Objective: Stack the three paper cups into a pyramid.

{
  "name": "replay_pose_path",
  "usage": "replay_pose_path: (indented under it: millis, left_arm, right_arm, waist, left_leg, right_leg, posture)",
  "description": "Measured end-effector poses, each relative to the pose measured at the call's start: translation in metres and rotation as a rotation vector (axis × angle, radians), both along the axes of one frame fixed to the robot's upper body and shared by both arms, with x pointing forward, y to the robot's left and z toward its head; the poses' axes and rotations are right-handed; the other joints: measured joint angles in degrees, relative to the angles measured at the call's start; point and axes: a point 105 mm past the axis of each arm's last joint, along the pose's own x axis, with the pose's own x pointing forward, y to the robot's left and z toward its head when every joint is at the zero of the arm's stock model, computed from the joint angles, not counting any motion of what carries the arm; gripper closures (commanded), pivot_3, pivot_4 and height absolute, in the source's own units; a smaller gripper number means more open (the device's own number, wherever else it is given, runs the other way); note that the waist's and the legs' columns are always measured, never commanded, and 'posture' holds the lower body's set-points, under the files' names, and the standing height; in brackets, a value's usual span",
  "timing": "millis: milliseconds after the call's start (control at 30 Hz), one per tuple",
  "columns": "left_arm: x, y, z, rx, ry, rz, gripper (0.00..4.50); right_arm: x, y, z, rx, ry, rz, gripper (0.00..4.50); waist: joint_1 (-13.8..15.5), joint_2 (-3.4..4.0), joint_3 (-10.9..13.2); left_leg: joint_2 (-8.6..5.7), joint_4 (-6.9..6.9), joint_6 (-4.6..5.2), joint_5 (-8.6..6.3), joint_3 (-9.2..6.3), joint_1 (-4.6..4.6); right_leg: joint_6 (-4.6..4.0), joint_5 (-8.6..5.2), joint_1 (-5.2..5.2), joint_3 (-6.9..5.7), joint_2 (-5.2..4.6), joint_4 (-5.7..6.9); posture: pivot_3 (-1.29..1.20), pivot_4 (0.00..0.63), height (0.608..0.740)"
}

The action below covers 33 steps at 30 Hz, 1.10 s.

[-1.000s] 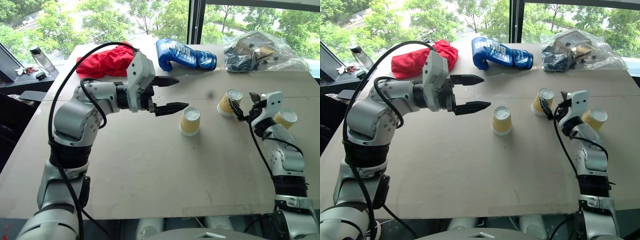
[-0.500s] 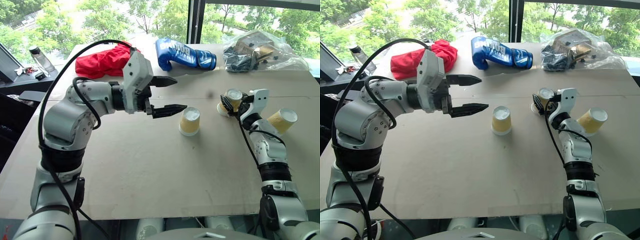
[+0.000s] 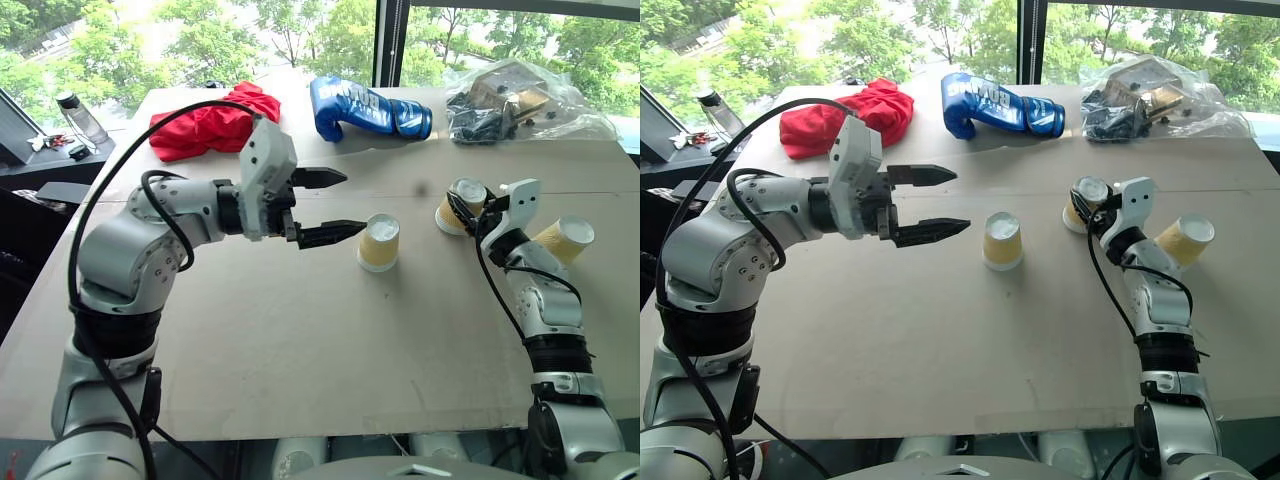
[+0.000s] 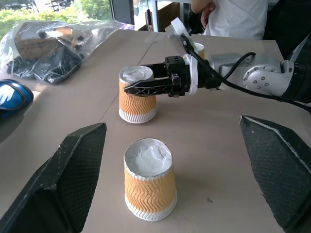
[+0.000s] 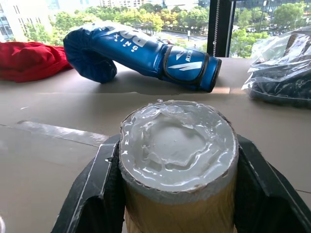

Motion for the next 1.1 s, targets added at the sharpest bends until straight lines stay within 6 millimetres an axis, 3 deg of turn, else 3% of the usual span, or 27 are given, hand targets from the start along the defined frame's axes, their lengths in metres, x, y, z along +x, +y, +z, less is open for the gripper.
replay_pose_path:
  millis: [300, 767, 800, 867, 933, 967, 1100]
  left_arm:
    - [-0.021, 0.025, -0.031, 0.009, 0.073, 0.048, 0.00]
    - [-0.027, 0.022, -0.026, -0.005, 0.040, 0.033, 0.00]
    - [-0.027, 0.022, -0.025, -0.006, 0.036, 0.033, 0.00]
    - [-0.027, 0.022, -0.025, -0.007, 0.034, 0.033, 0.00]
    - [-0.027, 0.022, -0.024, -0.009, 0.032, 0.032, 0.00]
    - [-0.027, 0.021, -0.024, -0.010, 0.032, 0.032, 0.00]
    - [-0.026, 0.021, -0.021, -0.012, 0.016, 0.037, 0.00]
  right_arm:
    - [-0.045, 0.038, -0.019, -0.003, 0.103, 0.243, 2.54]
    - [-0.046, 0.050, -0.020, -0.036, 0.080, 0.270, 2.54]
    - [-0.044, 0.050, -0.020, -0.039, 0.079, 0.267, 1.76]
    - [-0.042, 0.050, -0.020, -0.044, 0.075, 0.264, 1.27]
    - [-0.041, 0.049, -0.019, -0.052, 0.064, 0.260, 0.41]
    - [-0.041, 0.049, -0.019, -0.053, 0.062, 0.260, 0.20]
    - [-0.041, 0.047, -0.015, -0.044, 0.032, 0.250, 0.20]
  waist:
    - [0.1, -0.05, 0.0]
    - [0.2, -0.09, 0.0]
    - [0.2, -0.09, 0.0]
    - [0.2, -0.09, 0.0]
    - [0.2, -0.09, 0.0]
    - [0.2, -0.09, 0.0]
    - [0.2, -0.09, 0.0]
  left_leg:
    - [0.04, 0.01, 0.21, -0.13, 0.02, 0.04]
    - [-0.02, 0.06, 0.22, -0.13, -0.01, 0.05]
    - [-0.02, 0.06, 0.22, -0.13, 0.00, 0.05]
    - [-0.02, 0.06, 0.22, -0.13, 0.00, 0.05]
    - [-0.02, 0.06, 0.22, -0.13, -0.01, 0.05]
    - [-0.02, 0.06, 0.22, -0.13, -0.01, 0.05]
    - [-0.01, 0.06, 0.22, -0.13, -0.01, 0.05]
  right_leg:
    - [-0.01, 0.00, 0.00, 0.03, -0.04, 0.05]
    - [-0.01, 0.00, 0.04, 0.00, -0.01, 0.06]
    - [-0.01, 0.00, 0.04, 0.00, -0.01, 0.05]
    - [-0.01, 0.00, 0.04, 0.00, -0.01, 0.05]
    - [-0.01, 0.00, 0.04, 0.00, -0.01, 0.05]
    - [-0.01, 0.00, 0.04, 0.00, -0.01, 0.05]
    - [-0.01, 0.00, 0.04, 0.00, -0.01, 0.05]
  posture:
    - [0.00, 0.150, 0.740]
    - [0.00, 0.150, 0.740]
    - [0.00, 0.150, 0.740]
    - [0.00, 0.150, 0.740]
    - [0.00, 0.150, 0.740]
    - [0.00, 0.150, 0.740]
    - [0.00, 0.150, 0.740]
